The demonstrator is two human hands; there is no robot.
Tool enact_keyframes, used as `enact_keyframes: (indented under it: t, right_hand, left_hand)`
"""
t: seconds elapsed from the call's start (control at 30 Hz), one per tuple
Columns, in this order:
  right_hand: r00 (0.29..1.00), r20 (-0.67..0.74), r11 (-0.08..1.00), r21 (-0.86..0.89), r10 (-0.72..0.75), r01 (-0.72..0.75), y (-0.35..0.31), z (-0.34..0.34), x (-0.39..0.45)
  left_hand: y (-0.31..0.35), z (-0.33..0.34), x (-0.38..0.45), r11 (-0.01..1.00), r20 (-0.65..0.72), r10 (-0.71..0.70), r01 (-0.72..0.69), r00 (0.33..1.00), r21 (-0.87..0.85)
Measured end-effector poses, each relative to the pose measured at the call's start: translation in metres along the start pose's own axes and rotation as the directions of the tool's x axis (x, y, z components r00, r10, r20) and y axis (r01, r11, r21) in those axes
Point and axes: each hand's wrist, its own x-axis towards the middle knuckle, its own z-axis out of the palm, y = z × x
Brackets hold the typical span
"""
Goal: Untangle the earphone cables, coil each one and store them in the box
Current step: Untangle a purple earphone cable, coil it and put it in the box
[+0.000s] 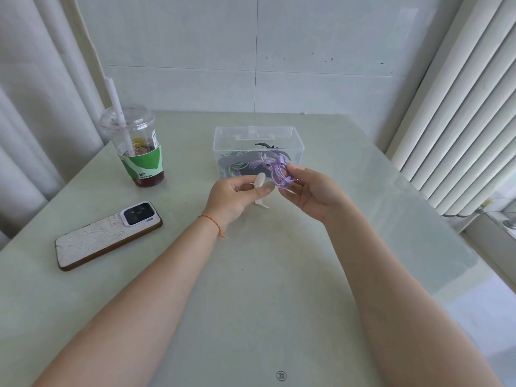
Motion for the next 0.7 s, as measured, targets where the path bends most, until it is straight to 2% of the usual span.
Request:
enact_keyframes:
  t: [0.17,0.4,0.57,0.7]
  right_hand:
    - [0.991,-0.007,0.955,-0.267,-0.132,0.125,0.005,0.005,0.002]
    - [0.944,-0.096,0.862,-0.443,-0.317,0.245,0.013,0.014,0.004]
    - [0.885,-0.105,0.745,-0.589,-0.454,0.313,0.019,0.020,0.006]
    - [0.856,-0.079,0.645,-0.694,-0.510,0.320,0.023,0.019,0.009]
  left_hand:
    - [0.002,0.001,0.000,1.000,-0.051,-0.021,0.020,0.998,-0.022]
    - [0.004,0.005,-0.002,0.999,-0.026,0.029,-0.030,0.999,-0.028]
    - [0.005,0.007,-0.002,0.995,-0.038,0.026,-0.030,0.999,-0.092]
    - [0.004,0.009,-0.002,0.997,-0.039,0.039,-0.042,0.998,-0.066]
